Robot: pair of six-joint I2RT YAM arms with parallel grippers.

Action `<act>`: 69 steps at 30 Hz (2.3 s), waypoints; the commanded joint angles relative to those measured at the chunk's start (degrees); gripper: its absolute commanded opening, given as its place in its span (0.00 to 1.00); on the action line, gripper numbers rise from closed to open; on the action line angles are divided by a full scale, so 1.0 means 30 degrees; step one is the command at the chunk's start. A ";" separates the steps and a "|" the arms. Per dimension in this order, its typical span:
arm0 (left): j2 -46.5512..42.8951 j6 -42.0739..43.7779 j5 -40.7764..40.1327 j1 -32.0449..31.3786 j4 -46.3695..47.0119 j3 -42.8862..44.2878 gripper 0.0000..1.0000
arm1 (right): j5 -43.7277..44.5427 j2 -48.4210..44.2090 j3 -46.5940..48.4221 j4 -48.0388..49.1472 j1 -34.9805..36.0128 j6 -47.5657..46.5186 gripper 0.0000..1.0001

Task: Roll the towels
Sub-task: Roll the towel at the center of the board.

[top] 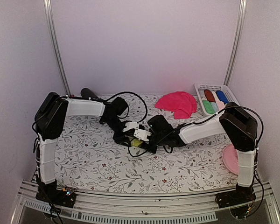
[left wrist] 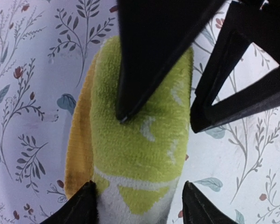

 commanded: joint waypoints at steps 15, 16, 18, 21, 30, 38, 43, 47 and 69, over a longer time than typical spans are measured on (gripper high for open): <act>-0.5986 -0.1733 0.1232 0.0699 0.7657 -0.6826 0.65 | -0.0767 0.1046 -0.0058 -0.2649 -0.0021 0.1390 0.27; -0.5812 -0.1736 0.1424 0.0696 0.7513 -0.6698 0.63 | -0.0643 0.1086 -0.0058 -0.2669 -0.0024 0.1430 0.26; -0.5372 -0.1678 0.1639 0.0617 0.6989 -0.6371 0.58 | -0.0368 0.1154 -0.0058 -0.2703 -0.0072 0.1577 0.26; -0.4637 -0.1775 0.1740 0.0553 0.6680 -0.6093 0.48 | -0.0172 0.1228 -0.0065 -0.2791 -0.0130 0.1727 0.26; -0.3703 -0.2938 0.1084 0.0368 0.7224 -0.5704 0.24 | -0.0078 0.1259 0.0692 -0.3037 -0.0328 0.1841 0.26; -0.2341 -0.3299 -0.0648 0.0183 0.7368 -0.5676 0.14 | -0.0865 0.1134 0.1089 -0.3574 -0.0607 0.2269 0.27; -0.2186 -0.3469 -0.1604 0.0030 0.7909 -0.6053 0.13 | -0.1483 0.0808 0.1260 -0.4008 -0.0838 0.2555 0.34; -0.1996 -0.3491 -0.2298 -0.0120 0.8240 -0.6168 0.13 | -0.2807 -0.0223 0.1108 -0.4462 -0.1183 0.3345 0.56; -0.4594 -0.4242 -0.3405 -0.0398 0.9769 -0.7501 0.27 | -0.3703 0.0055 0.1264 -0.4533 -0.0988 0.4092 0.27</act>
